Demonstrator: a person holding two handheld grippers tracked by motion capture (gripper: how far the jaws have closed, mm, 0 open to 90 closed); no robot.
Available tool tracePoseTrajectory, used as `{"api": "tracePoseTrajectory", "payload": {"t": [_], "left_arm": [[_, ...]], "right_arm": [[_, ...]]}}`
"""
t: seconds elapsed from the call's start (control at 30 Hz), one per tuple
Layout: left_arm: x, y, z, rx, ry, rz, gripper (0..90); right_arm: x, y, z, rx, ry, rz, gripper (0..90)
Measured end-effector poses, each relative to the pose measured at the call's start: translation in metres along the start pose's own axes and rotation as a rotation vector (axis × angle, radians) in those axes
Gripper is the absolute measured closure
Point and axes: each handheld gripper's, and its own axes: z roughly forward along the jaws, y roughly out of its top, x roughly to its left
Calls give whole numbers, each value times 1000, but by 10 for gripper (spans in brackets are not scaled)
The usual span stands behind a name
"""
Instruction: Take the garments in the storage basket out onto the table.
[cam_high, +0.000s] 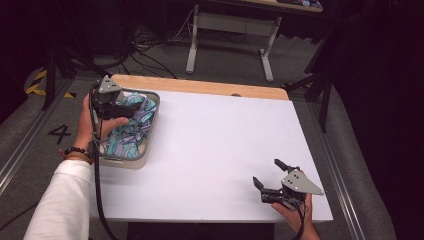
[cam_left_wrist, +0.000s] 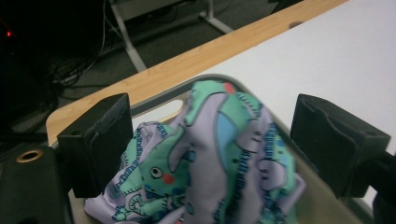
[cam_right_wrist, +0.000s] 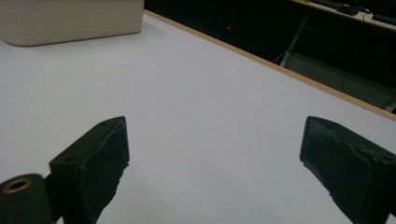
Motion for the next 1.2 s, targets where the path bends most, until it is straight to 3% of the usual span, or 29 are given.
{"api": "tracePoseTrajectory", "payload": {"t": [0.17,0.27,0.33,0.43,0.53,0.6,0.63,0.77,1.0,1.03,1.1,1.2], "left_arm": [[13,0,19,63,11,-28,138],[16,-1,27,77,-6,-66,146],[17,-2,30,81,-7,-69,166],[19,-5,35,105,-27,-75,255],[19,-7,35,93,-77,-90,433],[18,-7,35,88,-76,-86,581],[19,-7,34,92,-79,-78,612],[18,-8,27,43,-82,-60,824],[13,0,7,-58,-78,-63,842],[9,4,-1,-100,-84,-64,843],[7,9,-7,-136,-77,-66,843],[4,13,-12,-161,-72,-59,845]], "right_arm": [[1,-1,1,14,-3,-6,85],[3,0,1,16,-9,-29,85],[4,0,2,20,-7,-32,85],[3,-2,3,31,-6,-35,88],[3,-3,3,35,-6,-37,95],[4,-3,2,36,-6,-41,98],[4,-3,2,36,-6,-42,99],[4,-3,3,41,-3,-44,100],[4,-2,2,34,-10,-41,107],[4,-2,2,30,-10,-40,108],[4,-2,2,30,-10,-38,109],[5,-2,2,34,-12,-39,110]]}}
